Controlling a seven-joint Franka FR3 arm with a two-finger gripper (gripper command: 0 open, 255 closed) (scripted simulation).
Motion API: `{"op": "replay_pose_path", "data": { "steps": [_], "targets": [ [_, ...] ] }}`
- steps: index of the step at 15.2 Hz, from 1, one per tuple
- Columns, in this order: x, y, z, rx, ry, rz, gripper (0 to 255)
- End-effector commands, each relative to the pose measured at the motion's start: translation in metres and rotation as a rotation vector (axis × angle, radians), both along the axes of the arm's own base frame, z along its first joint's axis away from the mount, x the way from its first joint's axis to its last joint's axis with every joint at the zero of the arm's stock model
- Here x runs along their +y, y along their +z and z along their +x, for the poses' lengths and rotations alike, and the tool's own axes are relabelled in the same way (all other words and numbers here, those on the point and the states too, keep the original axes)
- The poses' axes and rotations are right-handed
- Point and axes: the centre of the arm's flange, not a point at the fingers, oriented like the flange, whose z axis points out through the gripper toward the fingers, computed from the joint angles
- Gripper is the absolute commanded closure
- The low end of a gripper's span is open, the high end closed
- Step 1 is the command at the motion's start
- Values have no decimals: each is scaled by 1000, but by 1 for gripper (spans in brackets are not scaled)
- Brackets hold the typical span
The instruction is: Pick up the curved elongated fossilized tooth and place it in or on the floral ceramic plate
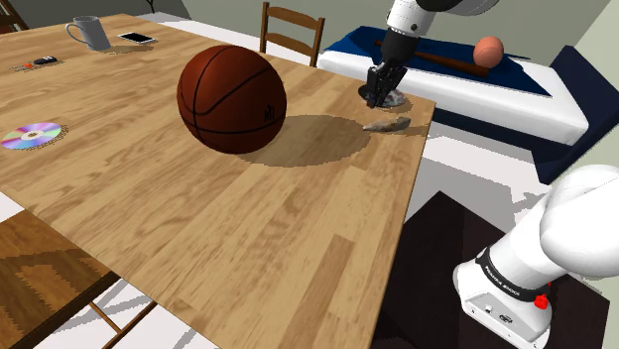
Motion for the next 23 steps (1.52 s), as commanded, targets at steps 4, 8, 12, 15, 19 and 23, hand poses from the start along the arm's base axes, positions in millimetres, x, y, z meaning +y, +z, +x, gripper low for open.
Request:
{"op": "replay_pose_path", "data": {
  "steps": [4, 8, 12, 15, 19, 23],
  "targets": [
    [0, 0, 0, 0, 0, 0, 255],
    [0, 0, 0, 0, 0, 0, 255],
    [-19, -24, -9, -9, 268, -69, 0],
    [-41, -46, -13, -18, 535, -138, 0],
    [-55, -68, -12, -24, 686, -177, 0],
    [-56, -89, -11, -24, 686, -177, 0]
  ]
}}
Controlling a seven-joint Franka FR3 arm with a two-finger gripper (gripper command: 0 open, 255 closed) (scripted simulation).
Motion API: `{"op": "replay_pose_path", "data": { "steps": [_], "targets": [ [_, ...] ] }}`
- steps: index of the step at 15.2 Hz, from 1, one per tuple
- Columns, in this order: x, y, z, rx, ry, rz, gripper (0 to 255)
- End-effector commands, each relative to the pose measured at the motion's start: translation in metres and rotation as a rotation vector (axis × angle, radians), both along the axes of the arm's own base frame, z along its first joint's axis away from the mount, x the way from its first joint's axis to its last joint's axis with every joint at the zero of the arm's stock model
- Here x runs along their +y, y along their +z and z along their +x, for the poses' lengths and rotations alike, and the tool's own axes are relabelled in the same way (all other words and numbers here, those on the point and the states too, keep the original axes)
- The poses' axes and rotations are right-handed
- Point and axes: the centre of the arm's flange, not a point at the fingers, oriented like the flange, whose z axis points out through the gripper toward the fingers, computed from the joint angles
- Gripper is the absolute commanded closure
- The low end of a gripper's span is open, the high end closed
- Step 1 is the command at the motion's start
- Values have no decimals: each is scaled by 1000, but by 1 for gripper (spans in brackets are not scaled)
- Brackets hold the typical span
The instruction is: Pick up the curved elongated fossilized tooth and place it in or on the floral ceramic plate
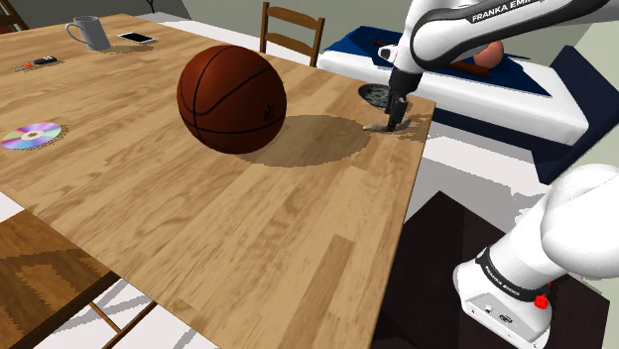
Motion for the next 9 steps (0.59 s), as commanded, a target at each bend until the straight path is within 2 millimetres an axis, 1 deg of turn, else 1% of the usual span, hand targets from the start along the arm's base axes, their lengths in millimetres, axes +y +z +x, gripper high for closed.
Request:
{"op": "replay_pose_path", "data": {
  "steps": [1, 2, 9],
  "targets": [
    [0, -11, 1, 0, 2, 0, 0],
    [0, -14, 1, 0, 2, 0, 0],
    [0, -14, 1, 0, 2, 0, 0]
  ]
}}
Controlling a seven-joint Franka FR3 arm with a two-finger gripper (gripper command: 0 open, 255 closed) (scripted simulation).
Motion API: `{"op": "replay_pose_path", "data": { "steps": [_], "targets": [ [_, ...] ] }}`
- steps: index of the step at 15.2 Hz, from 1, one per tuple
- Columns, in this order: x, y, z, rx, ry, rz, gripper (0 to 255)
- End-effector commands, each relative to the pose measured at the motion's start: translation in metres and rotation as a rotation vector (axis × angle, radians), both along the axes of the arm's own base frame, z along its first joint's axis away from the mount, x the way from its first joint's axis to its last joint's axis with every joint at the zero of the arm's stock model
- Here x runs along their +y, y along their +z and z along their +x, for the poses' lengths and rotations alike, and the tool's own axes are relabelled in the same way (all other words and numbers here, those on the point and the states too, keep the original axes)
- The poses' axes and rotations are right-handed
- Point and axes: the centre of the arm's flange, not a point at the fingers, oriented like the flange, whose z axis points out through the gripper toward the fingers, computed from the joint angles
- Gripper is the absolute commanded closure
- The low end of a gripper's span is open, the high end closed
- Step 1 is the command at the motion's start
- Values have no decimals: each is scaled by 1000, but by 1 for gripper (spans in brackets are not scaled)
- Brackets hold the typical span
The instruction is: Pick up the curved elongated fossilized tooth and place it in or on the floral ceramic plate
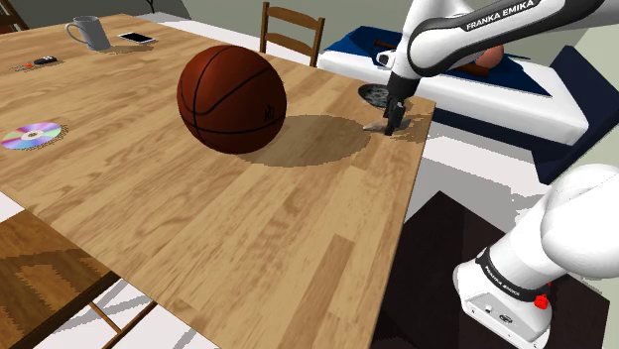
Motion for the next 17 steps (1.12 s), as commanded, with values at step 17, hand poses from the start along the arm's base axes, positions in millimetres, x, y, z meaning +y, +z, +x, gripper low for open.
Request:
{"op": "replay_pose_path", "data": {
  "steps": [17],
  "targets": [
    [0, 37, 0, 0, 0, 0, 255]
  ]
}}
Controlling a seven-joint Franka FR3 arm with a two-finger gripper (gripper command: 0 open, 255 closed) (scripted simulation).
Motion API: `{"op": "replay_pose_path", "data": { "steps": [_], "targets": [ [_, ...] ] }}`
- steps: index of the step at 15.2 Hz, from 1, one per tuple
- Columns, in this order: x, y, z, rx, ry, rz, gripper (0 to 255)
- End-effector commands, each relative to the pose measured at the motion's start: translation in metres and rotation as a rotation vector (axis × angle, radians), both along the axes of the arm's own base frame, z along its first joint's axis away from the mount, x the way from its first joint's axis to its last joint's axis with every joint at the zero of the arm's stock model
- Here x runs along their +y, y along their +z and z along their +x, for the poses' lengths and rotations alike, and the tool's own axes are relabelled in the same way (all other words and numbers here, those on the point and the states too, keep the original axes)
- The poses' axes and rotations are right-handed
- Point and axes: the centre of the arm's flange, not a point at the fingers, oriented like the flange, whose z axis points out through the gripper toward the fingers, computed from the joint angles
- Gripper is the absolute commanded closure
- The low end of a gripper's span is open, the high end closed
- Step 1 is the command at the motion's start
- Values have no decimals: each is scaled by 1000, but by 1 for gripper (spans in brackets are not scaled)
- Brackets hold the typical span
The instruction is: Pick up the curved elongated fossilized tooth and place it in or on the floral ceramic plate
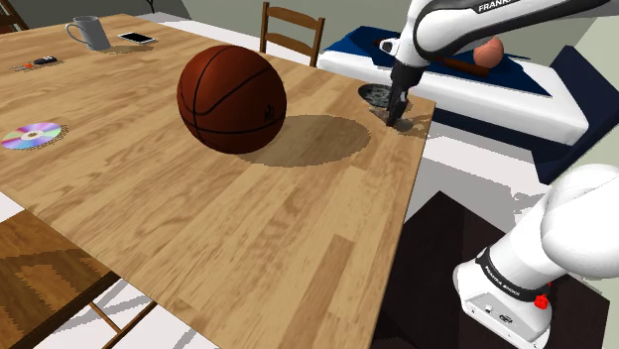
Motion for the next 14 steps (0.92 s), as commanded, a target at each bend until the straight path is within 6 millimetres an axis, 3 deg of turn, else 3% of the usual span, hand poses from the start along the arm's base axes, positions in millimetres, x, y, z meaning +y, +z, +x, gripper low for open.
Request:
{"op": "replay_pose_path", "data": {
  "steps": [1, 11, 14],
  "targets": [
    [-1, 12, 1, 0, 0, 0, 255],
    [-1, 64, 1, 0, 0, 0, 255],
    [-30, 65, 27, 0, 0, 0, 255]
  ]
}}
